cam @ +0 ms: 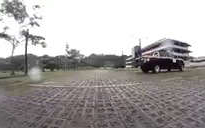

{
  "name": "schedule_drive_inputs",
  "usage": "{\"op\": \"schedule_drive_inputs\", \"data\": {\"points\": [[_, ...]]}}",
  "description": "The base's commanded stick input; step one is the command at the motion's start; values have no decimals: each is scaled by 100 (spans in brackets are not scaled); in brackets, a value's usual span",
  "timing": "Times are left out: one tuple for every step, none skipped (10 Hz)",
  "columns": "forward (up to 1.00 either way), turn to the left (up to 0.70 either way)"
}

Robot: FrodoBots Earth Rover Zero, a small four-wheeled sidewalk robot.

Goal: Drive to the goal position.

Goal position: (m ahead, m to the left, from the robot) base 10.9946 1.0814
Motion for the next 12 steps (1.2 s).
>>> {"op": "schedule_drive_inputs", "data": {"points": [[70, 0], [70, 0], [70, 0], [70, 0], [70, 0], [70, 0], [70, 0], [70, 0], [70, 0], [70, 0], [70, 0], [70, 0]]}}
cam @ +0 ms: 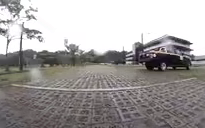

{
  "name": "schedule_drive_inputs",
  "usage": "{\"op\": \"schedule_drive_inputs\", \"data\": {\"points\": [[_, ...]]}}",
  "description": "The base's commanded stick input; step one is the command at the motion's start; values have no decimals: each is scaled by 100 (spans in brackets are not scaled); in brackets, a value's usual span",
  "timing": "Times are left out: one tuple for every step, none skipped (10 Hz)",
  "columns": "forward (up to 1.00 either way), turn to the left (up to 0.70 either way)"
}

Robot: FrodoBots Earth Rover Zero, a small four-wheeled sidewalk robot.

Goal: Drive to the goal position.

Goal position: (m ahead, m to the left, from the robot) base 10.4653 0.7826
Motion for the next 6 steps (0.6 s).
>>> {"op": "schedule_drive_inputs", "data": {"points": [[70, 0], [70, 0], [70, 0], [70, 0], [70, 0], [70, 0]]}}
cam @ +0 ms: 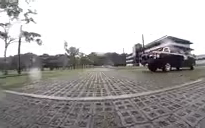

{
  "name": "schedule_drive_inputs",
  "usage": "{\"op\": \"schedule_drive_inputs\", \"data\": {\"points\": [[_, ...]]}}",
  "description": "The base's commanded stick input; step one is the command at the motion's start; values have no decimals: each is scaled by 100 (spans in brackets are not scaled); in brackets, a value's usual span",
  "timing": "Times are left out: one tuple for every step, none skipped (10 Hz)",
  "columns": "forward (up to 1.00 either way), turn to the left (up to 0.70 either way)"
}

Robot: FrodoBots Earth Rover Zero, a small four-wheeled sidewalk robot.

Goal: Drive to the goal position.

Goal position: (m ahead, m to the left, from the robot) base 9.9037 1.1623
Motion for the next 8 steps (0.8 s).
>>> {"op": "schedule_drive_inputs", "data": {"points": [[70, 0], [70, 0], [70, 0], [70, 0], [70, 0], [70, 0], [70, 0], [70, 0]]}}
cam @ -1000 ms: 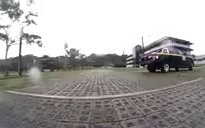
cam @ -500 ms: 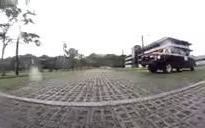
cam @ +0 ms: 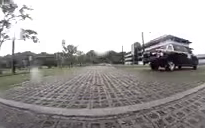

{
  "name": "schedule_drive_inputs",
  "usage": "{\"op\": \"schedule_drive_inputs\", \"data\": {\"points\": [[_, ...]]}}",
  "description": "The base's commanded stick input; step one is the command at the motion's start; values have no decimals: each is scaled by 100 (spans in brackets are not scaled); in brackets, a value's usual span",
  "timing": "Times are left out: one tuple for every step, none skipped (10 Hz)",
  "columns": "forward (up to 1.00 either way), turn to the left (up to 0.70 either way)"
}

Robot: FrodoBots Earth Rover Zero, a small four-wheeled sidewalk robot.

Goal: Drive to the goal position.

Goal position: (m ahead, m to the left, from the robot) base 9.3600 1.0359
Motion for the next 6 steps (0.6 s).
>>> {"op": "schedule_drive_inputs", "data": {"points": [[70, 0], [70, 0], [70, 0], [70, 0], [70, 0], [70, 0]]}}
